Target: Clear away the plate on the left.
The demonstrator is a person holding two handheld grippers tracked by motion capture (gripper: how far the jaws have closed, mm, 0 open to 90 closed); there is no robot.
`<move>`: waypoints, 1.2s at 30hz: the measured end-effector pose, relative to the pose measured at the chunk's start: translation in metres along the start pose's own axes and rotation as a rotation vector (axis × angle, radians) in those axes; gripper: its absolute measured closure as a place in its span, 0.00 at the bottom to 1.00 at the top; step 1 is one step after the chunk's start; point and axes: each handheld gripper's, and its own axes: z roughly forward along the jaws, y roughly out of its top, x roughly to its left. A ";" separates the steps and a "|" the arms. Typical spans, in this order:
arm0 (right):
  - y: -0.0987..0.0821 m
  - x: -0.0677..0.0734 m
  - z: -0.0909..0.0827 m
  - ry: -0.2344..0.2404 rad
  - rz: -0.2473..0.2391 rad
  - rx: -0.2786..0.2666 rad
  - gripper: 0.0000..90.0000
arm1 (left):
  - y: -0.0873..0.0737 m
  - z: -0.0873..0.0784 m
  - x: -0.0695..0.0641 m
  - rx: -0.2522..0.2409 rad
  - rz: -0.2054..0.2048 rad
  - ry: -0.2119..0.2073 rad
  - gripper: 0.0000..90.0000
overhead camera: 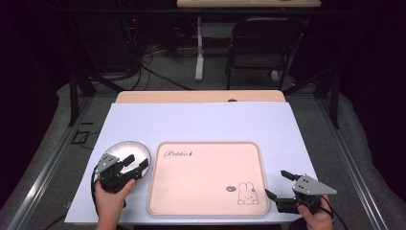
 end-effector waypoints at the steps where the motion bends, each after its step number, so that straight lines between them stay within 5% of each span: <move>1: 0.000 0.000 0.000 0.000 0.000 0.000 0.17 | 0.000 -0.001 0.002 0.000 -0.003 0.004 0.40; 36: 0.000 0.000 0.000 0.001 0.000 0.001 0.17 | 0.001 -0.029 0.051 -0.031 -0.143 0.116 0.43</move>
